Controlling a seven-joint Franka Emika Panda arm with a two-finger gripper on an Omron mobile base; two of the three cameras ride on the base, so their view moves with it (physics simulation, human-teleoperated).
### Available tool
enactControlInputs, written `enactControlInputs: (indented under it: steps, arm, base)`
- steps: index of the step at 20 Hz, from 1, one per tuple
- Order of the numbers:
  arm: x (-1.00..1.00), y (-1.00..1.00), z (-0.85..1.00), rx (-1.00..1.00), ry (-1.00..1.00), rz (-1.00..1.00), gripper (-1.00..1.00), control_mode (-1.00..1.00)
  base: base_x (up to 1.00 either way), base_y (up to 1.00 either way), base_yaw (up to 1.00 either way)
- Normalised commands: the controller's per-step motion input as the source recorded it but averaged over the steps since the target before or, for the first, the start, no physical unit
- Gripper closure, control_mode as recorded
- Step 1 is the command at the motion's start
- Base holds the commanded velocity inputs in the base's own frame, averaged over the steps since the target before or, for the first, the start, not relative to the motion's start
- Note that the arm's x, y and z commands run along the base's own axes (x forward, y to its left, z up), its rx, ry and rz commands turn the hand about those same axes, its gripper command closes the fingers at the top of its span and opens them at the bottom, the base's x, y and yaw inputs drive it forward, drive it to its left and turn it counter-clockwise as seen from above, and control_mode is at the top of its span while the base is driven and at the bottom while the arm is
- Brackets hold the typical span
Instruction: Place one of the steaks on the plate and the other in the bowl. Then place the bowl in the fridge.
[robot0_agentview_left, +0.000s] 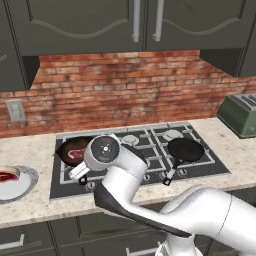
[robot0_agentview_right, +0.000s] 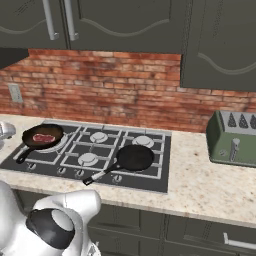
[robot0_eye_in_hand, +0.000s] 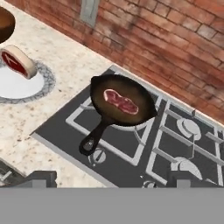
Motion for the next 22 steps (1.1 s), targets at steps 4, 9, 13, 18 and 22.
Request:
enactControlInputs:
  steps: [4, 9, 13, 18, 22]
  arm:
    - [0.00, -0.86, 0.22, 0.23, 0.24, -0.04, -1.00, -1.00]
    - [0.07, -0.37, 0.02, 0.03, 0.27, 0.05, -1.00, -1.00]
    - [0.35, 0.00, 0.00, -0.03, 0.33, 0.09, -1.00, -1.00]
    - [0.51, 0.04, 0.00, -0.06, 0.31, 0.06, -1.00, -1.00]
    - [0.57, 0.09, -0.07, -0.04, 0.08, 0.09, -1.00, -1.00]
  base:
    - [0.00, 0.00, 0.00]
    - [0.00, 0.00, 0.00]
    - [0.00, 0.00, 0.00]
    - [0.00, 0.00, 0.00]
    - [0.00, 0.00, 0.00]
